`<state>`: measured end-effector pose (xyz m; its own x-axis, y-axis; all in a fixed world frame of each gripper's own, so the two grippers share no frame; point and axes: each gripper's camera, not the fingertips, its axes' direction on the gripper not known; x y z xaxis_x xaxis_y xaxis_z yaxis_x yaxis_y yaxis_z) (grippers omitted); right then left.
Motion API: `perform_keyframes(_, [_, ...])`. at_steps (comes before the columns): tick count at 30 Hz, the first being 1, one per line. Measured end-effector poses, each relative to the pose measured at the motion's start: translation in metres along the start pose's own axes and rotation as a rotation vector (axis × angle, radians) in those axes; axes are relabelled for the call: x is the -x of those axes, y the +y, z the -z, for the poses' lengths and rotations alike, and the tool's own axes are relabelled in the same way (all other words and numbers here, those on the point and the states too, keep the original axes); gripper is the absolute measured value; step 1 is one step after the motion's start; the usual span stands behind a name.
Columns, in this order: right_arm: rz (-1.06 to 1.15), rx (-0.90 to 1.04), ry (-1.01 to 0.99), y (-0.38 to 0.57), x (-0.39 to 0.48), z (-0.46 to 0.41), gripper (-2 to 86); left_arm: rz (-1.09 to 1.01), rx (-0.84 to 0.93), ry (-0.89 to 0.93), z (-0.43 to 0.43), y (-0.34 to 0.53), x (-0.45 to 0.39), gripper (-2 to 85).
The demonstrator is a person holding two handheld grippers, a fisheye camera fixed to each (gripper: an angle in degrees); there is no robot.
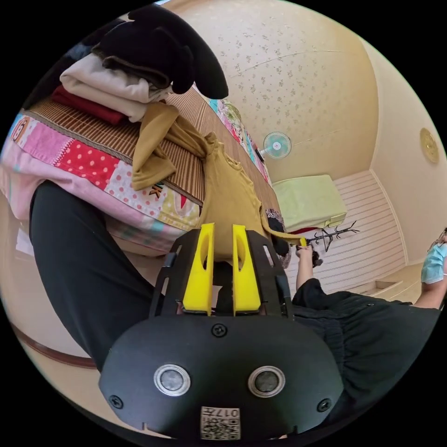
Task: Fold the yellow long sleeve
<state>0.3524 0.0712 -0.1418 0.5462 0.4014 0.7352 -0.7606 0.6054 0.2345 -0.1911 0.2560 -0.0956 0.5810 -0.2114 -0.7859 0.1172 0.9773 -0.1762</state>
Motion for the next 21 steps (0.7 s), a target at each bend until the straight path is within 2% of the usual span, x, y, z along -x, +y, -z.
perform_keyframes(2, [0.163,0.063,-0.121,0.025,0.067,-0.038,2.8,-0.036,-0.008,-0.053,-0.001,-0.004,-0.004,8.0])
perform_keyframes(4, [0.342,0.212,-0.238,0.08,0.132,-0.098,3.1,-0.081,-0.02,-0.1,-0.002,-0.014,-0.007,9.5])
perform_keyframes(6, [0.411,0.362,-0.277,0.136,0.159,-0.142,3.5,-0.079,-0.025,-0.19,-0.003,-0.025,-0.005,10.7])
perform_keyframes(8, [0.437,0.573,-0.319,0.202,0.167,-0.183,4.3,-0.045,-0.107,-0.343,-0.001,-0.033,0.001,13.0])
perform_keyframes(10, [0.429,0.894,-0.349,0.299,0.156,-0.217,5.8,-0.009,-0.181,-0.449,-0.001,-0.034,0.008,13.7])
perform_keyframes(12, [0.419,1.03,-0.325,0.359,0.14,-0.214,6.2,0.006,-0.178,-0.499,-0.011,-0.039,0.016,14.1])
perform_keyframes(15, [0.44,1.118,-0.306,0.415,0.12,-0.18,6.9,-0.011,-0.054,-0.461,-0.038,-0.054,0.03,13.5])
perform_keyframes(17, [0.494,1.108,-0.329,0.426,0.119,-0.155,7.5,-0.071,0.051,-0.441,-0.051,-0.064,0.028,5.2])
perform_keyframes(18, [0.545,1.119,-0.318,0.428,0.124,-0.141,8.2,-0.094,0.053,-0.417,-0.049,-0.065,0.024,4.5])
perform_keyframes(20, [0.644,1.122,-0.332,0.427,0.138,-0.122,9.6,-0.234,0.024,-0.213,-0.027,-0.066,-0.01,2.4])
perform_keyframes(21, [0.72,1.096,-0.368,0.424,0.152,-0.107,10.9,-0.263,0.015,-0.169,-0.021,-0.065,-0.021,2.1])
